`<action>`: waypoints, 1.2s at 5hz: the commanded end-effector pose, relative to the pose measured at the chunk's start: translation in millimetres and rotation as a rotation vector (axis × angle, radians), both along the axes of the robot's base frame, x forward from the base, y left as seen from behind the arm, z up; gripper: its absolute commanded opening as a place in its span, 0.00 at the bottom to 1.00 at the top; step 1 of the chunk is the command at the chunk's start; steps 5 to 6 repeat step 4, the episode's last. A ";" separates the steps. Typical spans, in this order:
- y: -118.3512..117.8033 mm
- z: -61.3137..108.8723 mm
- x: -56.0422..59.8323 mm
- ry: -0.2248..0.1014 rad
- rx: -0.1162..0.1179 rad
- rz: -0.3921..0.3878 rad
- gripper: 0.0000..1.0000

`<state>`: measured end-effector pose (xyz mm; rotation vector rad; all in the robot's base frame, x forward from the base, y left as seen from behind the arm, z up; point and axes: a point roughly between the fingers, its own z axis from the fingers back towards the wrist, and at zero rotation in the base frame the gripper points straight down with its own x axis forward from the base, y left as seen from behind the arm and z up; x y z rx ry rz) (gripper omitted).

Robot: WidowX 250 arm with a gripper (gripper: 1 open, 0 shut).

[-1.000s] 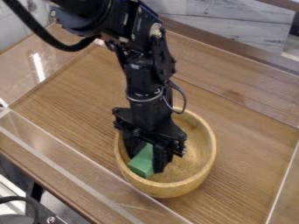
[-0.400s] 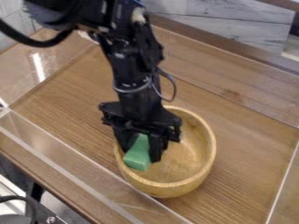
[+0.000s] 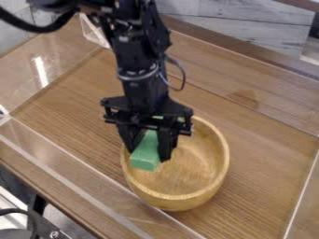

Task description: Remove the green block from inside the brown bowl and put it on the table

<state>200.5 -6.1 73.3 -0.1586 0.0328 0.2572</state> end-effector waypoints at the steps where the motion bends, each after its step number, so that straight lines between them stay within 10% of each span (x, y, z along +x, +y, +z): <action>1: 2.0 15.8 5.4 -0.061 -0.004 0.044 0.00; 6: 14.5 12.6 6.6 -0.089 -0.012 0.155 0.00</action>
